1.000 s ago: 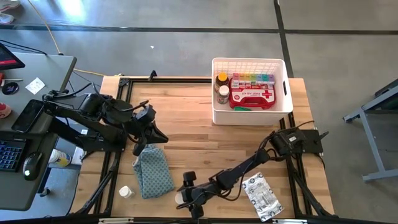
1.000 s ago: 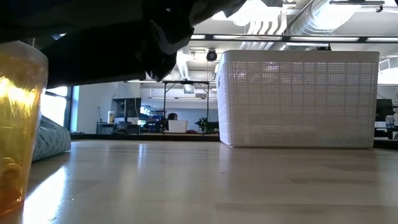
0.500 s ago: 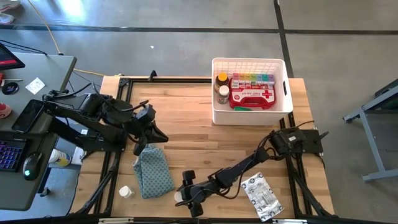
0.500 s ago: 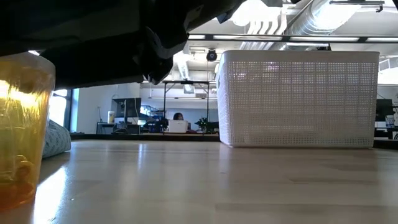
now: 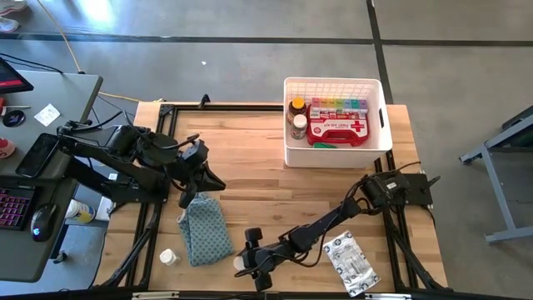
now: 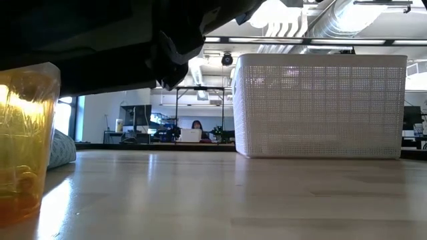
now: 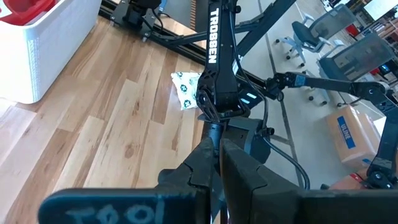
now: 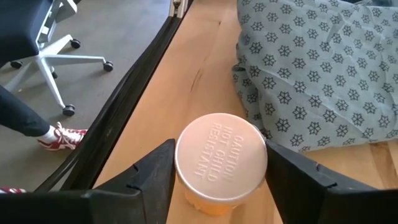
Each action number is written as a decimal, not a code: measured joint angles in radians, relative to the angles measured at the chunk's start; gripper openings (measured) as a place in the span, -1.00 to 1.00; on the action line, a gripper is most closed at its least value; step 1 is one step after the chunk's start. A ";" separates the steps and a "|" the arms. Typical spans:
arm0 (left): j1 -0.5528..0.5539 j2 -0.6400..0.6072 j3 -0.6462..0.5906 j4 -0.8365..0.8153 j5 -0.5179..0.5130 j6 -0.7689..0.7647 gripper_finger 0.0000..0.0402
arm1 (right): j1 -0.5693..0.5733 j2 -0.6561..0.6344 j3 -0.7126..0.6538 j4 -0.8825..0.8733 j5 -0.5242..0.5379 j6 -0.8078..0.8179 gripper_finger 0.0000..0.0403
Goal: Pick & place medical supplies in basket/bin
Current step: Put the orange pill bottle into the white bin
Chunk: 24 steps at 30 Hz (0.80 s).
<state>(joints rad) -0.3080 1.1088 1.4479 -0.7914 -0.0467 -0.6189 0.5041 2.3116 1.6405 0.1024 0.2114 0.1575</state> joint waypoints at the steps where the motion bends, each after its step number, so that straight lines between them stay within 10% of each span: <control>1: 0.000 0.000 0.000 0.000 0.000 -0.001 -0.69 | 0.000 0.000 0.000 0.000 0.000 0.004 0.08; 24: 0.000 -0.002 0.000 -0.026 -0.012 -0.015 -0.69 | -0.023 -0.305 0.000 -0.374 0.092 0.099 0.07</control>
<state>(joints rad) -0.3077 1.1072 1.4479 -0.8177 -0.0590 -0.6338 0.4806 2.0068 1.6409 -0.2716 0.3037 0.2564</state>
